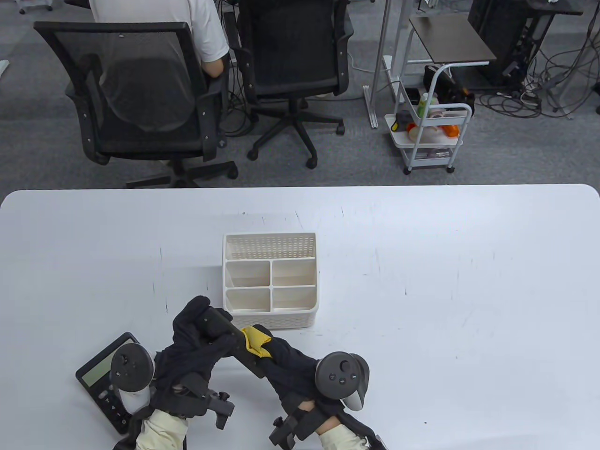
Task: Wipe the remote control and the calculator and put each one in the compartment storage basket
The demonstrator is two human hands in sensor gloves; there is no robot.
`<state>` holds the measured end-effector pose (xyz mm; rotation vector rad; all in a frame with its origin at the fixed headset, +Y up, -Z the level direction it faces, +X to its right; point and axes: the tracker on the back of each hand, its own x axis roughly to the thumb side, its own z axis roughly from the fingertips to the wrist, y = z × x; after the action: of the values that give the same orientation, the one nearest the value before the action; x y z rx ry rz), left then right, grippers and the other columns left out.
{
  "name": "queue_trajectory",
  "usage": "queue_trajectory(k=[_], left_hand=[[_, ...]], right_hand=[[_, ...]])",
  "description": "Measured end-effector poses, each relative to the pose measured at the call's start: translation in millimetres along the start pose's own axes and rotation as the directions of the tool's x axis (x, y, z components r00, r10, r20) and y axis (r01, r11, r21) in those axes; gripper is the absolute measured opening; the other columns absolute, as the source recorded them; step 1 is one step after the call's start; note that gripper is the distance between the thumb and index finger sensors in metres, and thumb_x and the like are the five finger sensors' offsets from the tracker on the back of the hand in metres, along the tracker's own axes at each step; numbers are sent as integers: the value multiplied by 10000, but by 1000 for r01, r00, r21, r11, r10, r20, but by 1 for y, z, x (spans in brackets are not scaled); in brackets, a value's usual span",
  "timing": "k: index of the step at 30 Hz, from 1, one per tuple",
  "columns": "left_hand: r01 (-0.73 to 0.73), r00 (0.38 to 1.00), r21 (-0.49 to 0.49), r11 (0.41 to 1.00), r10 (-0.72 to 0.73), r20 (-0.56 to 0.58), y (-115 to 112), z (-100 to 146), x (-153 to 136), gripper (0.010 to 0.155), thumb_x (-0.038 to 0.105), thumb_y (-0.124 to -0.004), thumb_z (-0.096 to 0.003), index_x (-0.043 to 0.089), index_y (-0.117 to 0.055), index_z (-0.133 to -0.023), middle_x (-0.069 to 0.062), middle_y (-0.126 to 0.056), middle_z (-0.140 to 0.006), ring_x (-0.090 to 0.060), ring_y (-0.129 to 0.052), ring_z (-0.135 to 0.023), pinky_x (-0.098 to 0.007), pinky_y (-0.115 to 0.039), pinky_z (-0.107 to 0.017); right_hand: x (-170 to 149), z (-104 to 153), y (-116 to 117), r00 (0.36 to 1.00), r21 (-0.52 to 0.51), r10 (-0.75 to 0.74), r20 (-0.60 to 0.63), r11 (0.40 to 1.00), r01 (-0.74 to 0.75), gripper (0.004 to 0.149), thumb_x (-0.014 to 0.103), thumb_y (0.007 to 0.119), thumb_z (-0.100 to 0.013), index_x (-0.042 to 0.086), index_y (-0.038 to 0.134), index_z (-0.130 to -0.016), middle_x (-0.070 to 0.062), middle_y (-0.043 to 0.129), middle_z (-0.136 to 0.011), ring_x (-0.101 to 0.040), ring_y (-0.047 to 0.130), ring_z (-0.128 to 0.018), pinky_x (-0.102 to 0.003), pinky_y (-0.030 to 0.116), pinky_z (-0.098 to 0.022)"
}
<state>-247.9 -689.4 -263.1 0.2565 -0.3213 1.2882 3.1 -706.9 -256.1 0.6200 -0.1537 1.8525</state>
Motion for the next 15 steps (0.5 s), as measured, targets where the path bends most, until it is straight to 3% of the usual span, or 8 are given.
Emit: queue_trajectory(k=[5,11,15], left_hand=[[71,997,83,994,-73,21,5,0,4,796,289,-892,-484,274,-313,-1030,-20,-712,-969,-203,-1026,-703,-283,-983,-414],[108,993,125,986,-113,39,11,-1,11,795,284,-893,-485,254,-319,-1034,-36,-713,-967,-211,-1030,-693,-285,-985,-409],[130,989,114,985,-137,53,9,-1,14,794,288,-898,-489,264,-318,-1030,-31,-714,-966,-215,-1036,-689,-286,-989,-408]], right_hand=[[0,1,-4,995,-18,97,-5,995,-97,528,229,694,-581,-18,652,-1046,-258,835,-926,-361,932,-667,-644,676,-554],[4,1,-7,978,-15,207,17,978,-207,522,214,698,-573,-37,672,-1031,-265,854,-900,-346,944,-643,-641,685,-549],[7,3,-5,970,-31,236,56,972,-234,525,217,699,-577,-12,656,-1047,-260,826,-942,-380,913,-713,-659,657,-564]])
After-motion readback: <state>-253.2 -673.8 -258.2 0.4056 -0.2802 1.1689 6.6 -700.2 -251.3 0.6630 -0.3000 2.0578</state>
